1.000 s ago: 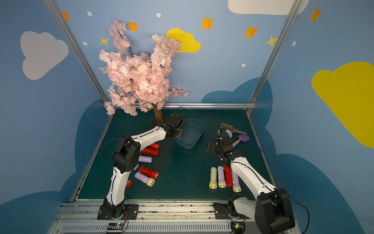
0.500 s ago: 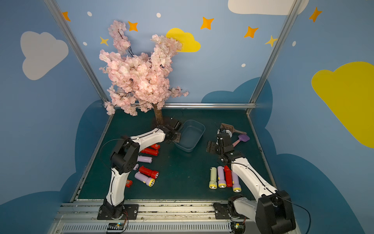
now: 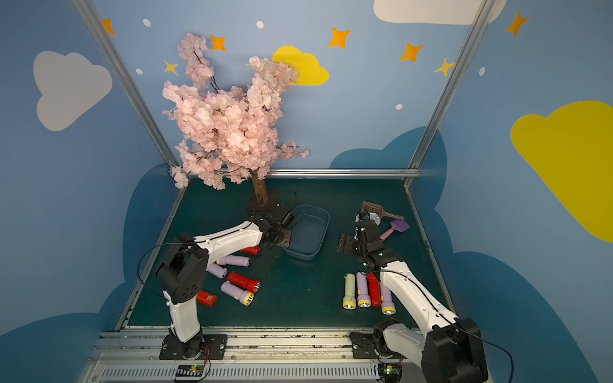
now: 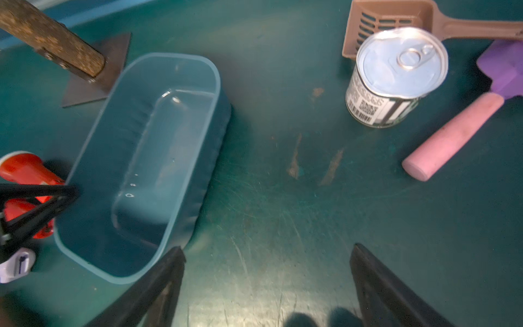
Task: Put the flashlights into the storage boxes
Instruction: Move the storage box to the center of the board.
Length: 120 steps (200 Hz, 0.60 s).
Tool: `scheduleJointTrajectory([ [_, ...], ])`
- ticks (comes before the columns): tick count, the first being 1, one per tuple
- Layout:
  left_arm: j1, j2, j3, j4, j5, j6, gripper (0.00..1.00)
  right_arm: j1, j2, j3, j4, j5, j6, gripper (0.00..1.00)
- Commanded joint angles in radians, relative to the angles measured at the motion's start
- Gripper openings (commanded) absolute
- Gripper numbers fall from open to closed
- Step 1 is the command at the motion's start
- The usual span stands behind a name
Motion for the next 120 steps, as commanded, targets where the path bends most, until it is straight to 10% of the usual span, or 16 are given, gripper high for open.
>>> scheduleJointTrajectory([
  [1, -0.012, -0.06, -0.051, -0.022, -0.028, -0.068, 0.16, 0.009, 0.028, 0.02, -0.051, -0.02, -0.002, 0.92],
  [120, -0.153, -0.167, -0.174, 0.018, -0.039, -0.155, 0.24, 0.086, 0.244, 0.137, -0.024, -0.116, 0.016, 0.91],
])
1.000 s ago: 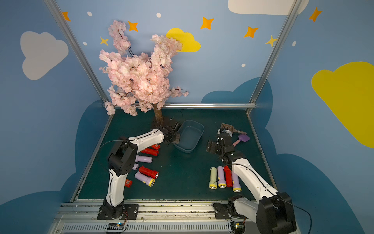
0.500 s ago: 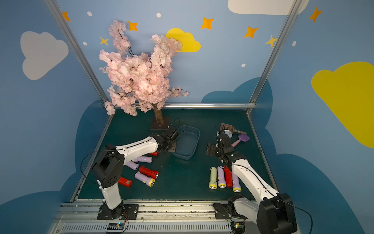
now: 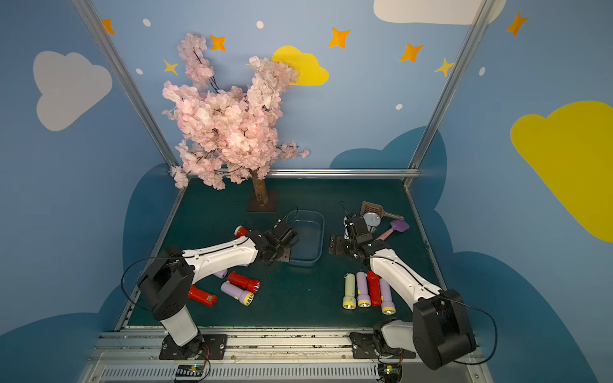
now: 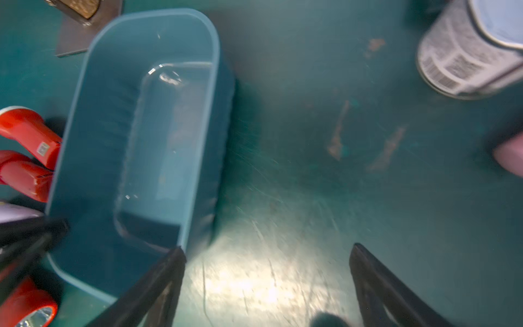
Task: Put the flashlights into the storage boxes
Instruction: Move the storage box to the center of the board, then pick up the flashlight from the center of the board.
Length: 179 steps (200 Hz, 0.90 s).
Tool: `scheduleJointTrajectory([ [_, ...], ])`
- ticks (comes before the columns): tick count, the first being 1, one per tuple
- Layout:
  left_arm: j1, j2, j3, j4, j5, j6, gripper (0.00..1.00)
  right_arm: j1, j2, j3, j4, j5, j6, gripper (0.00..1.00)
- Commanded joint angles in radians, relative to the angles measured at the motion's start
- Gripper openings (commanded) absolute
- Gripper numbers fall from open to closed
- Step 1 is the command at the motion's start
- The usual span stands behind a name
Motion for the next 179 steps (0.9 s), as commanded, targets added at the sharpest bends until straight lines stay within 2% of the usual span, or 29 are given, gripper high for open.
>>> scheduleJointTrajectory([
  [1, -0.023, -0.034, -0.008, -0.004, -0.014, -0.021, 0.24, 0.026, 0.05, 0.054, -0.018, -0.012, 0.007, 0.91],
  [8, -0.029, -0.038, -0.014, -0.003, -0.021, -0.024, 0.28, 0.035, 0.062, 0.063, -0.023, -0.006, 0.001, 0.91],
  [24, -0.04, -0.05, -0.018, -0.015, -0.047, -0.032, 0.44, 0.046, 0.069, 0.083, -0.045, 0.039, 0.0, 0.93],
  [39, -0.046, -0.066, -0.018, -0.035, -0.081, -0.03, 0.68, 0.049, 0.052, 0.083, -0.047, 0.068, -0.001, 0.95],
  [56, -0.055, -0.105, -0.028, -0.027, -0.132, -0.008, 0.81, 0.052, 0.016, 0.08, -0.053, 0.094, -0.007, 0.95],
  [67, -0.067, -0.145, -0.049, 0.005, -0.166, 0.018, 0.99, 0.054, -0.011, 0.075, -0.063, 0.126, -0.006, 0.95],
  [95, -0.088, -0.266, -0.137, 0.179, -0.215, 0.173, 0.99, 0.053, -0.082, 0.078, -0.103, 0.146, -0.026, 0.95],
  [122, -0.086, -0.373, -0.233, 0.376, -0.196, 0.312, 0.99, 0.053, -0.134, 0.098, -0.168, 0.133, -0.045, 0.95],
  [139, -0.067, -0.434, -0.297, 0.499, -0.071, 0.381, 0.99, 0.051, -0.169, 0.087, -0.19, 0.166, -0.023, 0.95],
  [161, -0.013, -0.517, -0.421, 0.702, 0.134, 0.344, 0.99, 0.045, -0.207, 0.085, -0.258, 0.172, -0.018, 0.95],
  [179, 0.01, -0.553, -0.493, 0.816, 0.18, 0.307, 0.99, 0.046, -0.229, 0.083, -0.317, 0.168, 0.005, 0.93],
])
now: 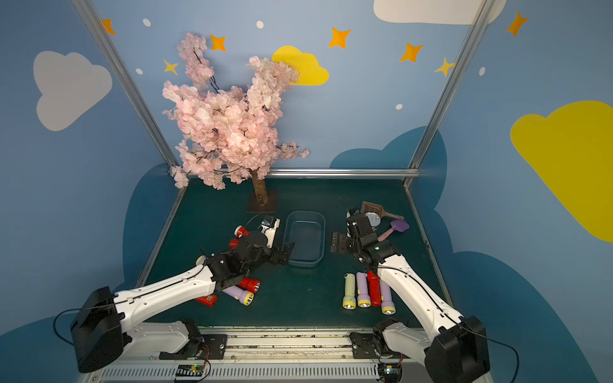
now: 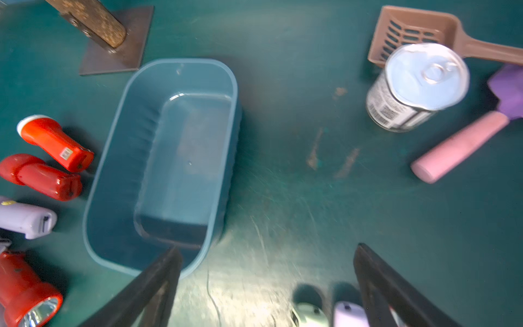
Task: Put the flashlights into the storage boxes
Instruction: Pick up the flashlight from the center of the board.
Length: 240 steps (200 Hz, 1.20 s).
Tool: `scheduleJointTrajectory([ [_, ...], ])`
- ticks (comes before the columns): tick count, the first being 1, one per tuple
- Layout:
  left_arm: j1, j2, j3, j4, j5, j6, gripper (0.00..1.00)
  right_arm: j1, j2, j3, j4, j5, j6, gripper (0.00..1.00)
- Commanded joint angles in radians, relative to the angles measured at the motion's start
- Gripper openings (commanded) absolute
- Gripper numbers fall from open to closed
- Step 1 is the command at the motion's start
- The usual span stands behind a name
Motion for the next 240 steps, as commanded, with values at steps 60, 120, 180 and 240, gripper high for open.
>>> scheduleJointTrajectory([
  [60, 0.033, -0.043, 0.055, -0.071, 0.098, 0.064, 0.99, 0.001, -0.111, -0.058, -0.251, -0.111, 0.121, 0.7],
  [120, 0.015, -0.05, 0.073, -0.186, 0.145, 0.016, 0.99, 0.007, -0.165, -0.171, -0.268, -0.167, 0.168, 0.66],
  [180, -0.009, -0.076, 0.06, -0.281, 0.077, 0.008, 0.99, 0.007, -0.084, -0.236, -0.203, -0.198, 0.174, 0.62],
  [240, -0.009, -0.099, 0.04, -0.302, 0.043, 0.007, 0.99, 0.007, -0.029, -0.258, -0.168, -0.202, 0.178, 0.6],
])
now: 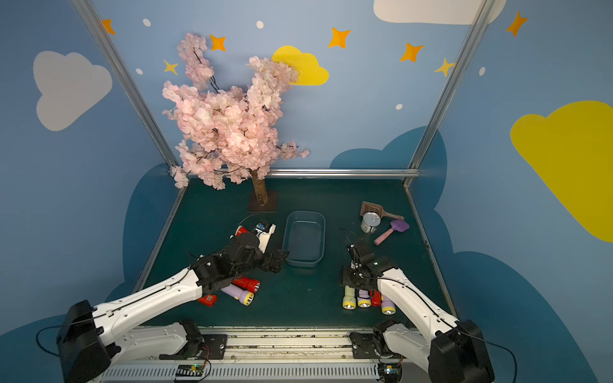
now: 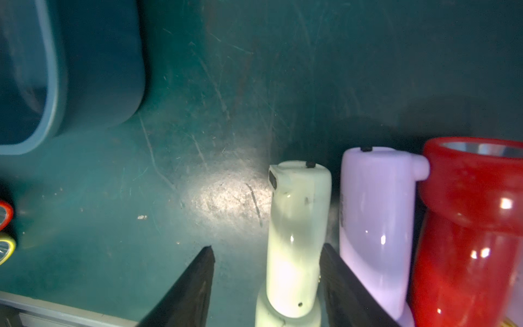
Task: Put the flashlights into the storage boxes
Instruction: Pick up the flashlight from the center of the board.
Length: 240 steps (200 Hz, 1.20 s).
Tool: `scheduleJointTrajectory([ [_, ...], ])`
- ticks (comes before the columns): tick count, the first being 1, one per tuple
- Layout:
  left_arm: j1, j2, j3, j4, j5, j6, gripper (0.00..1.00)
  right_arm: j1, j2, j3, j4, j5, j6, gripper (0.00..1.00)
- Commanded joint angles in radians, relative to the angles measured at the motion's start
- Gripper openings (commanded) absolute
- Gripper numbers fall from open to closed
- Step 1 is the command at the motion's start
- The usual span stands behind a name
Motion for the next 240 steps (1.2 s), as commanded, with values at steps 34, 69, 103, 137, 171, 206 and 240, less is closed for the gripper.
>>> scheduleJointTrajectory([
  [34, -0.002, 0.0, -0.015, -0.03, -0.021, -0.004, 0.99, 0.006, 0.035, -0.022, 0.032, 0.006, 0.008, 0.6],
  [69, -0.003, 0.006, -0.02, -0.03, -0.023, -0.004, 0.99, 0.003, 0.065, -0.033, 0.047, 0.012, 0.009, 0.59],
  [103, -0.004, 0.011, -0.022, -0.031, -0.025, -0.005, 0.99, 0.003, 0.09, -0.039, 0.065, 0.012, 0.011, 0.59],
  [137, -0.004, 0.02, -0.024, -0.03, -0.026, -0.005, 0.99, 0.003, 0.122, -0.036, 0.082, 0.012, 0.01, 0.56],
  [171, -0.004, 0.026, -0.025, -0.029, -0.026, -0.005, 0.99, 0.004, 0.162, -0.029, 0.108, 0.006, 0.008, 0.52],
  [206, -0.004, 0.019, -0.03, -0.039, -0.034, -0.003, 0.99, 0.002, 0.218, -0.018, 0.134, -0.007, 0.007, 0.45],
  [240, -0.004, 0.018, -0.038, -0.03, -0.035, -0.005, 0.99, 0.004, 0.25, 0.0, 0.139, -0.013, 0.003, 0.4],
])
